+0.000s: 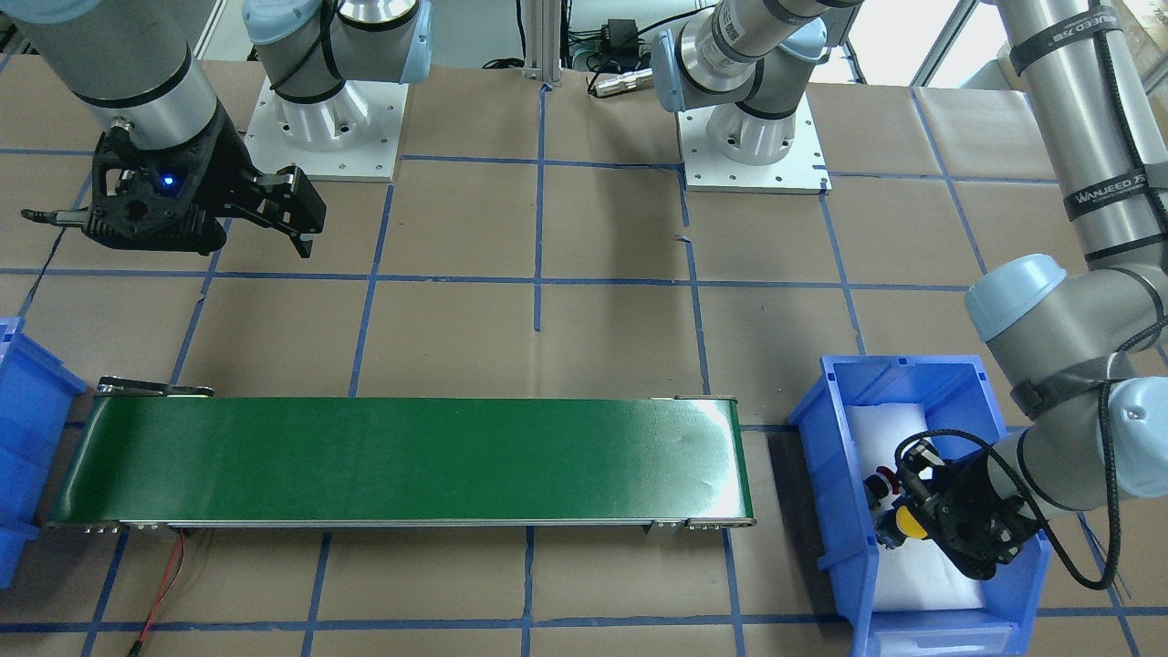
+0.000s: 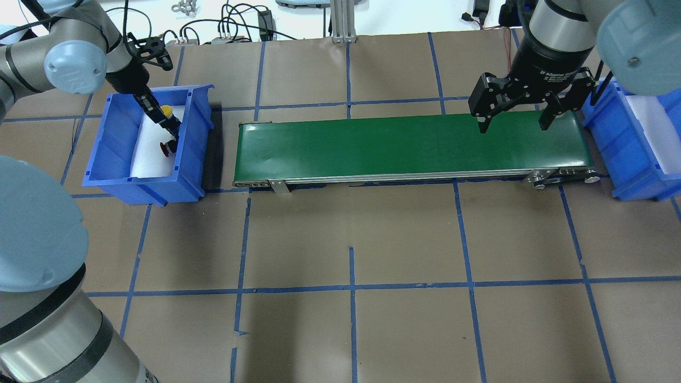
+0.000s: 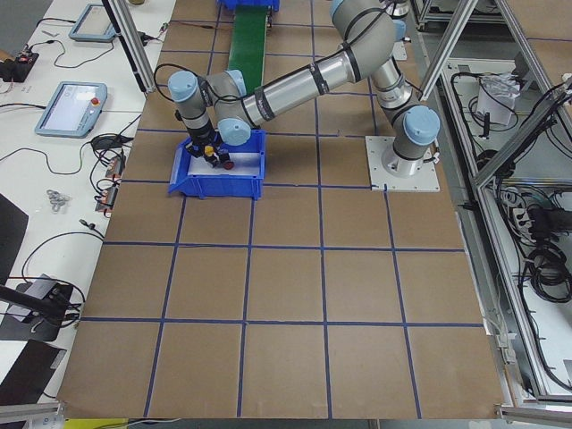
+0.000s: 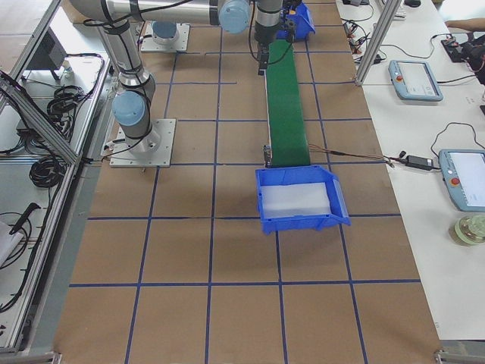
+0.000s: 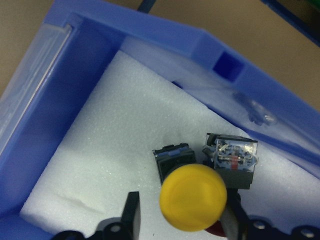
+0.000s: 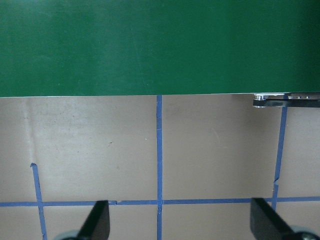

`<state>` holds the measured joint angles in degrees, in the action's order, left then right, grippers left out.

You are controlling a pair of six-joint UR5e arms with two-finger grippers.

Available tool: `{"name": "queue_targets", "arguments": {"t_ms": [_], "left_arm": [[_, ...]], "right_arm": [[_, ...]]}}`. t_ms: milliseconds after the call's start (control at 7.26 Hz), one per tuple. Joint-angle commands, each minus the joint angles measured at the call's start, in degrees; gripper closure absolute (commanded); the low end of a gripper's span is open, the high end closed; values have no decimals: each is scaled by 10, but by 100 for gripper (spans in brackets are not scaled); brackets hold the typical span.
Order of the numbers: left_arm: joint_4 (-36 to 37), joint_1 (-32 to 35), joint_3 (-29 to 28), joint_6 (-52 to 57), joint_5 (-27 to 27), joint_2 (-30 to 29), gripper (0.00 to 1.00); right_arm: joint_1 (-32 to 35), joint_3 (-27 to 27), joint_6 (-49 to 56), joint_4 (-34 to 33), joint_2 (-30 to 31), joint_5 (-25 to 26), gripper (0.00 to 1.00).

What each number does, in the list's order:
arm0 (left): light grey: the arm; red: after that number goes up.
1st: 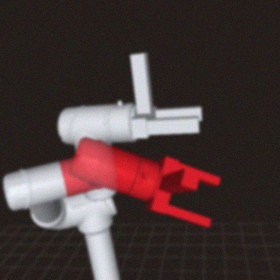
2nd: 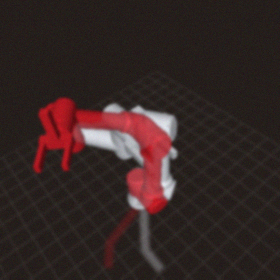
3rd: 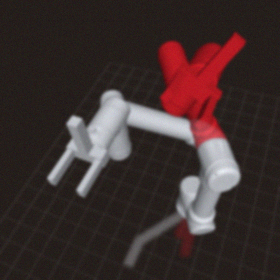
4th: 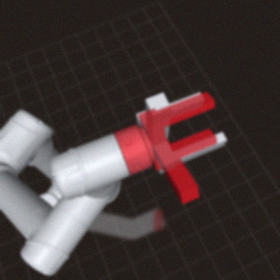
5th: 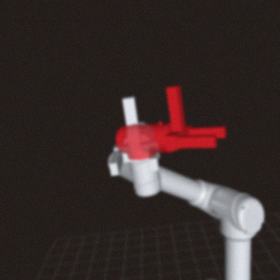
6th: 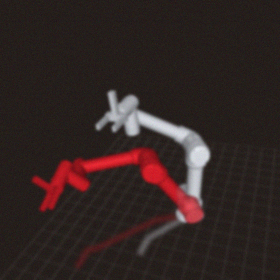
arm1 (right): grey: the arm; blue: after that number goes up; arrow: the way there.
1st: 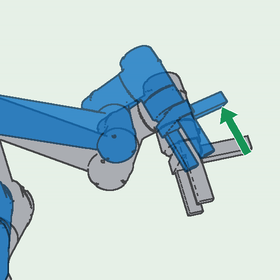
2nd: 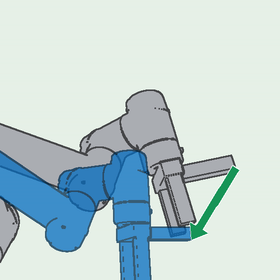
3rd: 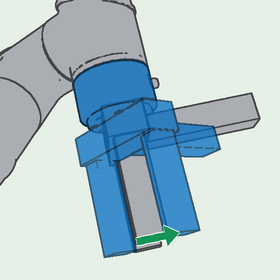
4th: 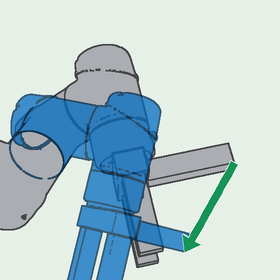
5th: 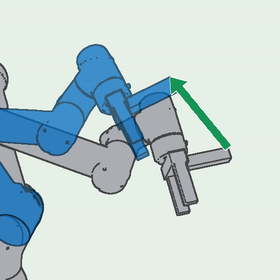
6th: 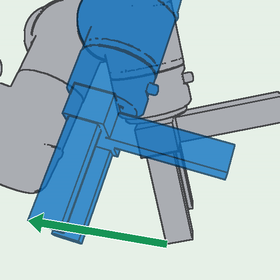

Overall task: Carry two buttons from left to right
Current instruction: 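Lift the yellow button and place it on the conveyor belt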

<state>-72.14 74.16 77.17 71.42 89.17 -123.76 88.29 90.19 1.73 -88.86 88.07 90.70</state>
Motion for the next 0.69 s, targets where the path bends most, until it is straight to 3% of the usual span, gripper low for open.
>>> {"name": "queue_targets", "arguments": {"t_ms": [0,275,551], "left_arm": [[-19,1,0,1,-1,51,95],[-116,0,4,-1,3,148,95],[-144,5,10,-37,7,178,95]], "right_arm": [[0,1,5,0,-1,0,0],[0,-1,5,-1,-2,0,0],[0,-4,5,-1,-2,0,0]]}}
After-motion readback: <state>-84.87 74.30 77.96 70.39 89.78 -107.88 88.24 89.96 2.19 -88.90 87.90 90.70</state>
